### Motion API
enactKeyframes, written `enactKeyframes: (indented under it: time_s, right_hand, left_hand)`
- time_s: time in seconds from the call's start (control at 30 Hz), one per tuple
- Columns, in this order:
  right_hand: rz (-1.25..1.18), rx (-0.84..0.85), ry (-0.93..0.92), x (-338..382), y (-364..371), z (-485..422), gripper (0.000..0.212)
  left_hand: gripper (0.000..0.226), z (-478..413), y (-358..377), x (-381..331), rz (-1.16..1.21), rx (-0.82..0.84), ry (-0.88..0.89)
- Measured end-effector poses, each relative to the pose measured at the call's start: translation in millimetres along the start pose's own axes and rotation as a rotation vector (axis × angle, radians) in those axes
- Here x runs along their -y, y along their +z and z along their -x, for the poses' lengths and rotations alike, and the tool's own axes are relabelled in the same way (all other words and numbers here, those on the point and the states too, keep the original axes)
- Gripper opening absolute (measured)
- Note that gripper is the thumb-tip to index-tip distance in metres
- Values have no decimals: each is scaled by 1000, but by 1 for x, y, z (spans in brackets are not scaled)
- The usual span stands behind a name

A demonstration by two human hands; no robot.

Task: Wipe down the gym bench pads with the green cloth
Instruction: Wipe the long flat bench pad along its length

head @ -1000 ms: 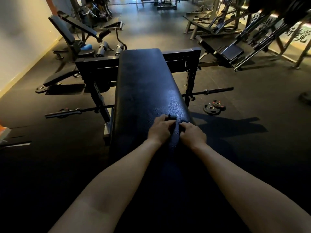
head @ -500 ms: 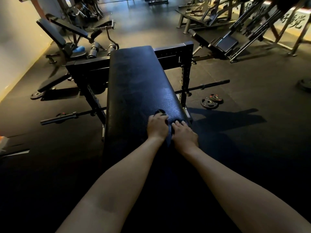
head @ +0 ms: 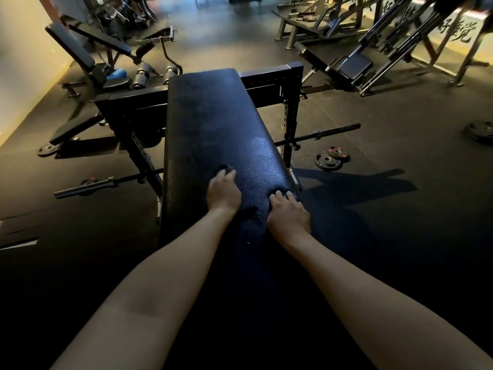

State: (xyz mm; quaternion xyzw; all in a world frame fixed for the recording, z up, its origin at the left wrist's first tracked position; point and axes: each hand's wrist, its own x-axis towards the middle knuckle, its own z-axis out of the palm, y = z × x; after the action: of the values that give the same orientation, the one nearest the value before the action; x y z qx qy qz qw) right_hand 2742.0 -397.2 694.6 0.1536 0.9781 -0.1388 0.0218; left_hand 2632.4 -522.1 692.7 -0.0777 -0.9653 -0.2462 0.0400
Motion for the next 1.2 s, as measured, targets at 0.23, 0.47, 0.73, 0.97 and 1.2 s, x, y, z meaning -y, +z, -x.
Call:
enactKeyframes:
  time_s: [0.23, 0.47, 0.73, 0.97, 1.2]
  right_hand:
    - [-133, 83, -10, -12, -9, -4, 53]
    - [-433, 57, 34, -24, -33, 7, 31]
    - [-1435, 22, -21, -47, -63, 66, 56]
    - [-1176, -22, 66, -80, -56, 71, 51]
    - [-760, -52, -46, -97, -50, 56, 56]
  left_hand:
    - [35, 31, 0, -34, -91, 91, 223]
    - [36, 75, -4, -70, 283, 253, 181]
    - [35, 126, -29, -118, 967, 204, -165]
    - [43, 158, -26, -108, 669, 347, -77]
    - [59, 179, 10, -101, -95, 385, 47]
